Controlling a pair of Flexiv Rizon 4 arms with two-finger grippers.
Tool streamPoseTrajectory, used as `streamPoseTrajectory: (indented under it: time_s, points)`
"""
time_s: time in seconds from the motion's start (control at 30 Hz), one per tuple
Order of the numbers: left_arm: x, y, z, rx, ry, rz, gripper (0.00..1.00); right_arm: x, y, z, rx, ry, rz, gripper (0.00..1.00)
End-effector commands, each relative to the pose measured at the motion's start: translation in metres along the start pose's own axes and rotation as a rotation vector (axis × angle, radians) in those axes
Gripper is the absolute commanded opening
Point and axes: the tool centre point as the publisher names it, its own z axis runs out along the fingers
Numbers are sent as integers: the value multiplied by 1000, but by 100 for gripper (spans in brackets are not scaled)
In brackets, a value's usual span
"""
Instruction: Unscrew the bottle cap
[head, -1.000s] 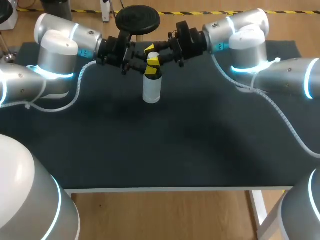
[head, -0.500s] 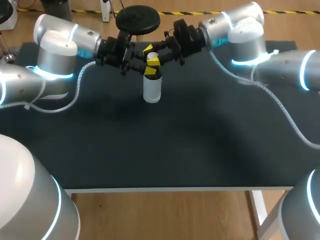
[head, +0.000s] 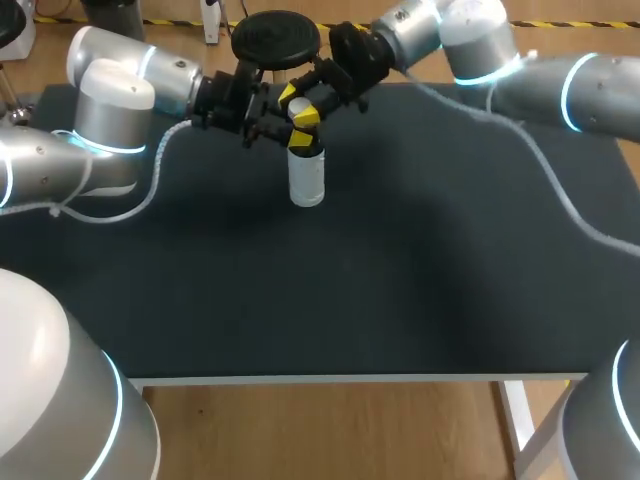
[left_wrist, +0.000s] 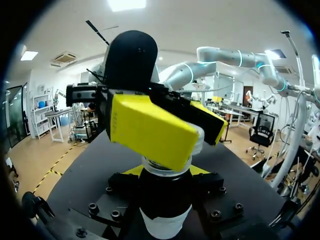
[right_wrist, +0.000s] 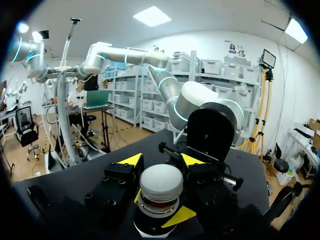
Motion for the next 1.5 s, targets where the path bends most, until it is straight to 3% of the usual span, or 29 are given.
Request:
streamPoseTrajectory:
  time_s: [0.03,0.3,0.67,1.07,1.5]
  points:
    - [-2,0,0,1,5,-1,0,-1,8,-12,15,254,-10,0]
    - [-2,0,0,1,5,-1,0,14,1,-43,-4,111,-15,0]
    - [-2,0,0,1,5,-1,0,63,-63,-87,-70,-174,72,0]
    - [-2,0,0,1,5,-1,0,91,-133,-86,-69,-372,152,0]
    - [-2,0,0,1,5,-1,0,111,-158,-95,-9,-535,261,0]
